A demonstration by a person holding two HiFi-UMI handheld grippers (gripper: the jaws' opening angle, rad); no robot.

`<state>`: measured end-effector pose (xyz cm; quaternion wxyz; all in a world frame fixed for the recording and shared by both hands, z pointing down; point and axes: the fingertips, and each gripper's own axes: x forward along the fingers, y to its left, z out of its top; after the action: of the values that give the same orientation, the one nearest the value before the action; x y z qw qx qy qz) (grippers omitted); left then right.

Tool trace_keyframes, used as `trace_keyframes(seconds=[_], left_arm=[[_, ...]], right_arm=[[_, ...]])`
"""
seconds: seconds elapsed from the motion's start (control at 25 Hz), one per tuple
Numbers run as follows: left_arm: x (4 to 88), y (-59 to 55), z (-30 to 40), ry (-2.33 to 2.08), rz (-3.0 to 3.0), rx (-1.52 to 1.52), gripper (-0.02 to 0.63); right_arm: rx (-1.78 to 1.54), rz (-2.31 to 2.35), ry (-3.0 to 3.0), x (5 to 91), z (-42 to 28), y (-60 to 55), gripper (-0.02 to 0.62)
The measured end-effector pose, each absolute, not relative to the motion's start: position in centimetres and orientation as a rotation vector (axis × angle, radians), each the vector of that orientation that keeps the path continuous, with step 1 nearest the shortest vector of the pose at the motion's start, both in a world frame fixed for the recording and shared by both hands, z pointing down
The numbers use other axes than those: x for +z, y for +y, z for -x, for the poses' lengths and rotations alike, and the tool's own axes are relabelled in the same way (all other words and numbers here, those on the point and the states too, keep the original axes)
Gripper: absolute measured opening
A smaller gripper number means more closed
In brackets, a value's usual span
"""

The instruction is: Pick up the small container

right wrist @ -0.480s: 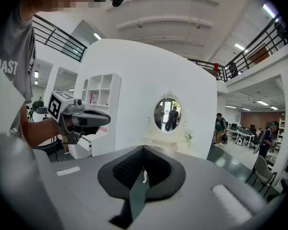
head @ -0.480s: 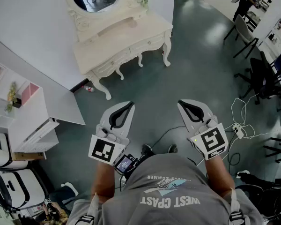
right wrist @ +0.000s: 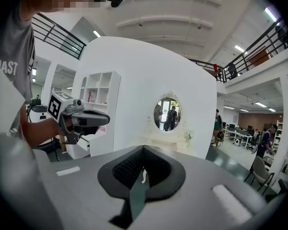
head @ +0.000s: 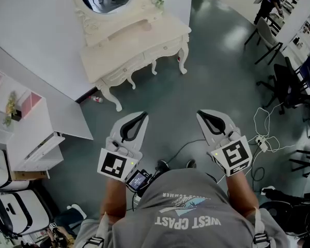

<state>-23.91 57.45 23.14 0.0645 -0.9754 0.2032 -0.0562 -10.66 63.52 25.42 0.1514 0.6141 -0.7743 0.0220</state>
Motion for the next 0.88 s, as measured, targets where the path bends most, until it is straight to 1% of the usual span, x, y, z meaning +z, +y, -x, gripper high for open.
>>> trace_keyframes(seconds=[0.56,0.88], left_arm=[[23.2,54.2,27.4,0.643,2.935,-0.104,0.002],[24.1,52.0,25.4,0.684,2.910,-0.141,0.002]], right_arm=[[0.064,-1.747,-2.233,25.2,13.5,60.1,0.002],[0.082,-1.718,-2.269,25.9,10.7,57.1,0.002]])
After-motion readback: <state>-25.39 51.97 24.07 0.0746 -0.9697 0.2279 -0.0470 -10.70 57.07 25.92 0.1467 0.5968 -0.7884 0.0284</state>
